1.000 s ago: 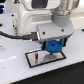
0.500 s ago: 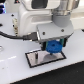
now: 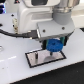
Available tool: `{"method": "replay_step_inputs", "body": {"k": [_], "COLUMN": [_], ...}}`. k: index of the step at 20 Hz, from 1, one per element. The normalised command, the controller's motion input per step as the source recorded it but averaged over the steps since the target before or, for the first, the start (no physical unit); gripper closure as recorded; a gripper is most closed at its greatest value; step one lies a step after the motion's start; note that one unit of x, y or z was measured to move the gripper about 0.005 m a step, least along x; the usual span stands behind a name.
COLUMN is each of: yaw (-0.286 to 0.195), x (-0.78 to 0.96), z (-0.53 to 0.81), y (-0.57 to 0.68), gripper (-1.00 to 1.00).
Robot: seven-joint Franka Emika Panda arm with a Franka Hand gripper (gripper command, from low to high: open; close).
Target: Insert the blue gear onto the right peg, followed by the red gear
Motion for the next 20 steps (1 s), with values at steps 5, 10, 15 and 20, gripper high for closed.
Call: {"method": "replay_step_inputs", "body": {"k": [5,10,15,20], "yaw": [0.0,0.0,0.0,0.0], "x": [0.14,0.26,0.21,0.11], "z": [0.03,-0.05,-0.05,-0.02], "y": [-0.07,-0.02,-0.05,-0.03], "gripper": [1.0,1.0,1.0,1.0]}}
